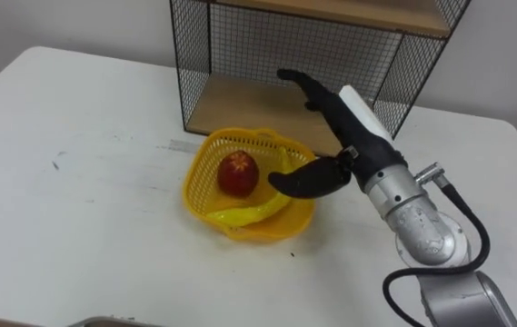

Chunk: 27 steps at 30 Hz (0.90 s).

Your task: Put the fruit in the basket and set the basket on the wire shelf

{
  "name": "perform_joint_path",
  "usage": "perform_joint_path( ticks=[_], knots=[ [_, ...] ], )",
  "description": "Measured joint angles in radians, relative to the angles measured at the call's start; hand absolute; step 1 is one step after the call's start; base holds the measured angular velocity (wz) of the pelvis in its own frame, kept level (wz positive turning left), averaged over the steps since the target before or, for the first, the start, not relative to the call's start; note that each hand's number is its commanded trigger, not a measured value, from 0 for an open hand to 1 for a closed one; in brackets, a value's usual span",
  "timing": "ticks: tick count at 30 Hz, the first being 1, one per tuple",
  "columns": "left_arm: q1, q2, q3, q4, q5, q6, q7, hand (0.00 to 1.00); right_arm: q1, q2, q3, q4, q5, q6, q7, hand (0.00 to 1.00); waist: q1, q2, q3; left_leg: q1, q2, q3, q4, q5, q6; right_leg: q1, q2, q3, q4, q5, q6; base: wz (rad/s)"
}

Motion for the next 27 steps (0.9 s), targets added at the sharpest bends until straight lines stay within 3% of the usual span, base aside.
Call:
perform_joint_path(
  ticks=[10, 18, 22, 27],
  knots=[
    [-0.008, 0.000, 0.000, -0.014, -0.009, 0.005, 0.001, 0.00, 0.000, -0.001, 0.000, 0.000, 0.009, 0.000, -0.006, 0.00, -0.005, 0.002, 0.0010, -0.001, -0.001, 0.001, 0.002, 0.000, 0.000, 0.000, 0.000, 0.001, 0.000, 0.000, 0.000, 0.00],
    [0.008, 0.001, 0.005, -0.013, -0.052, -0.013, 0.003, 0.00, 0.000, -0.003, -0.006, 0.000, 0.043, 0.000, -0.039, 0.00, -0.015, 0.003, -0.0003, 0.001, 0.000, 0.003, 0.004, 0.000, 0.000, 0.001, -0.001, 0.001, 0.000, 0.000, 0.000, 0.00],
    [0.021, -0.001, 0.012, 0.012, -0.087, -0.022, 0.013, 0.00, 0.001, -0.003, -0.034, 0.002, 0.112, -0.002, -0.058, 0.00, -0.032, 0.015, 0.0034, 0.009, 0.000, 0.001, 0.015, 0.000, 0.000, 0.014, -0.001, 0.000, -0.003, 0.000, 0.000, 0.00],
    [0.035, -0.006, 0.085, 0.013, -0.164, -0.028, 0.065, 0.00, 0.008, -0.009, -0.075, 0.017, 0.213, -0.017, -0.148, 0.00, -0.037, 0.033, 0.0045, 0.010, 0.001, 0.000, 0.011, 0.000, 0.000, 0.016, -0.002, -0.006, -0.002, 0.000, 0.000, 0.00]
  ],
)
